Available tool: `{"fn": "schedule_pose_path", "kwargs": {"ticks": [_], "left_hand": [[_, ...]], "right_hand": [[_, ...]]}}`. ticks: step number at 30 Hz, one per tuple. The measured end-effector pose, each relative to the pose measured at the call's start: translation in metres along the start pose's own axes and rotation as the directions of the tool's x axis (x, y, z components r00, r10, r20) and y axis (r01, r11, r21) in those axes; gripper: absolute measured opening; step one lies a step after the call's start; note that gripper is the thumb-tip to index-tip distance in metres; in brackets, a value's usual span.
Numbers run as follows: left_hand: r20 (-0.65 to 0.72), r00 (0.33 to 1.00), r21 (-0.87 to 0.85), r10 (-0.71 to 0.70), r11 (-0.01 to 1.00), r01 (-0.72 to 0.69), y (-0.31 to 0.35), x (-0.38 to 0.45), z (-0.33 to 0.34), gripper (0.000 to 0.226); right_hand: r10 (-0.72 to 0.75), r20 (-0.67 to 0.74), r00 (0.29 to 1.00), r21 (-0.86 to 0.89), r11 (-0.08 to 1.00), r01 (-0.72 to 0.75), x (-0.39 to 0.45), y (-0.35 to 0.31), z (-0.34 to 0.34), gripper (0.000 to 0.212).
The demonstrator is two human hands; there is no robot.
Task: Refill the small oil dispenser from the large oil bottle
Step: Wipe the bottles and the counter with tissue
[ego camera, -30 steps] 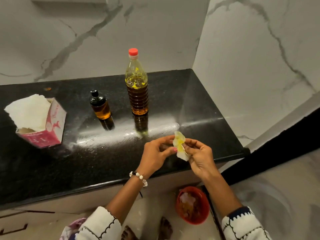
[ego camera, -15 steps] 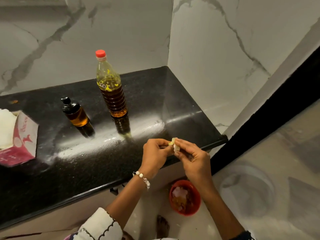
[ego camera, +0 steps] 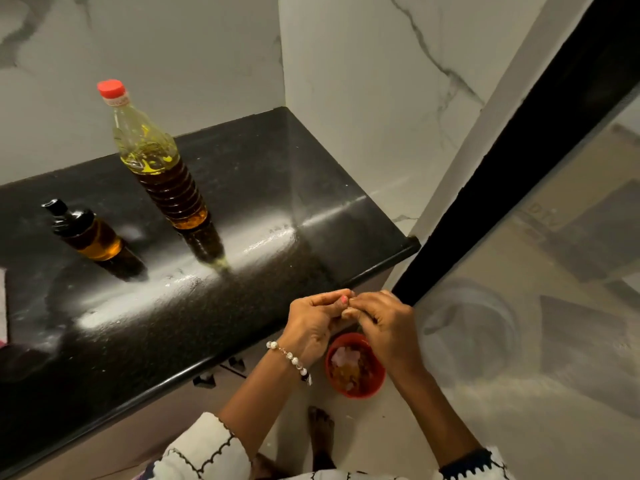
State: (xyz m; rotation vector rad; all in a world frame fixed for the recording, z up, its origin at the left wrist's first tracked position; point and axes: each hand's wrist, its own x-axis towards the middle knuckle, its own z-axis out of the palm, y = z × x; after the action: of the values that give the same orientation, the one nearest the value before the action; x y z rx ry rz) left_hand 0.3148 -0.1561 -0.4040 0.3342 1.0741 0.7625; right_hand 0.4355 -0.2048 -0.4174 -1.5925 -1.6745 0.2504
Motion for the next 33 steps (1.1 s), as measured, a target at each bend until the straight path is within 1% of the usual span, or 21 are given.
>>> {"fn": "schedule_pose_path", "kwargs": {"ticks": [2,3,4,6,9,12,13,15,17,19,20,21,22,24,26,27,28,29,30,32,33], "left_hand": [[-0.013,0.999,0.031,-0.029,0.999,0.030,-0.011,0.012,-0.001,0.017],[-0.013,0.999,0.073,-0.044,0.996,0.045,-0.017,0.017,-0.001,0.019],[-0.012,0.999,0.140,-0.053,0.989,0.054,-0.024,0.022,-0.002,0.019],[-0.019,0.998,0.268,-0.068,0.961,0.070,-0.037,0.029,-0.004,0.014],[-0.057,0.995,0.381,-0.078,0.920,0.094,-0.054,0.042,-0.006,0.011],[-0.044,0.995,0.498,-0.089,0.862,0.100,-0.068,0.064,-0.009,0.008],[-0.039,0.994,0.533,-0.104,0.839,0.109,-0.073,0.071,-0.009,0.006],[-0.041,0.991,0.609,-0.131,0.783,0.128,-0.084,0.084,-0.011,0.011],[-0.067,0.992,0.655,-0.108,0.745,0.126,-0.095,0.092,-0.017,0.015],[-0.118,0.993,0.732,-0.010,0.675,0.093,-0.108,0.104,-0.029,0.025],[-0.132,0.990,0.772,0.038,0.630,0.079,-0.113,0.110,-0.035,0.024],[-0.139,0.988,0.807,0.073,0.586,0.070,-0.117,0.114,-0.041,0.020],[-0.146,0.985,0.840,0.089,0.538,0.076,-0.120,0.117,-0.047,0.016],[-0.154,0.983,0.880,0.104,0.466,0.089,-0.124,0.123,-0.057,0.016],[-0.174,0.979,0.881,0.109,0.461,0.105,-0.125,0.126,-0.063,0.013],[-0.181,0.977,0.878,0.114,0.467,0.108,-0.125,0.126,-0.065,0.012],[-0.184,0.975,0.877,0.122,0.468,0.107,-0.124,0.128,-0.068,0.012],[-0.181,0.975,0.882,0.128,0.459,0.104,-0.124,0.128,-0.071,0.013],[-0.174,0.976,0.889,0.132,0.446,0.098,-0.123,0.129,-0.073,0.014],[-0.159,0.976,0.896,0.151,0.437,0.078,-0.120,0.129,-0.074,0.015],[-0.148,0.976,0.896,0.160,0.440,0.064,-0.116,0.128,-0.073,0.015]], "right_hand": [[0.011,0.034,0.999,-0.010,1.000,-0.010,-0.013,0.008,0.005,0.021],[0.033,0.040,0.999,0.010,0.999,-0.034,-0.020,0.015,0.006,0.021],[0.080,0.035,0.996,0.040,0.996,-0.081,-0.024,0.022,0.005,0.017],[0.228,0.023,0.973,0.115,0.966,-0.229,-0.030,0.039,0.003,0.014],[0.421,0.113,0.900,0.160,0.886,-0.435,-0.035,0.059,0.004,0.020],[0.562,0.220,0.797,0.243,0.760,-0.603,-0.049,0.081,0.020,0.026],[0.587,0.238,0.774,0.241,0.737,-0.632,-0.056,0.091,0.028,0.027],[0.630,0.218,0.745,0.175,0.726,-0.665,-0.068,0.110,0.044,0.018],[0.737,0.183,0.651,0.174,0.627,-0.759,-0.076,0.121,0.057,0.011],[0.839,0.167,0.518,0.218,0.481,-0.849,-0.080,0.131,0.066,0.008],[0.875,0.180,0.449,0.227,0.407,-0.885,-0.080,0.135,0.070,0.010],[0.893,0.179,0.412,0.203,0.376,-0.904,-0.081,0.141,0.075,0.013],[0.921,0.170,0.350,0.212,0.312,-0.926,-0.081,0.146,0.080,0.016],[0.970,0.156,0.187,0.327,0.128,-0.937,-0.083,0.158,0.094,0.023],[0.988,0.137,0.068,0.347,0.016,-0.938,-0.088,0.169,0.108,0.030],[0.989,0.142,0.039,0.390,-0.020,-0.921,-0.092,0.176,0.114,0.032],[0.990,0.141,-0.007,0.418,-0.066,-0.906,-0.093,0.177,0.115,0.035],[0.991,0.131,-0.027,0.406,-0.078,-0.910,-0.093,0.177,0.113,0.037],[0.993,0.116,-0.016,0.373,-0.058,-0.926,-0.092,0.175,0.110,0.037],[0.991,0.088,0.103,0.284,0.074,-0.956,-0.088,0.171,0.105,0.033],[0.978,0.085,0.188,0.252,0.162,-0.954,-0.084,0.168,0.101,0.030]]}}
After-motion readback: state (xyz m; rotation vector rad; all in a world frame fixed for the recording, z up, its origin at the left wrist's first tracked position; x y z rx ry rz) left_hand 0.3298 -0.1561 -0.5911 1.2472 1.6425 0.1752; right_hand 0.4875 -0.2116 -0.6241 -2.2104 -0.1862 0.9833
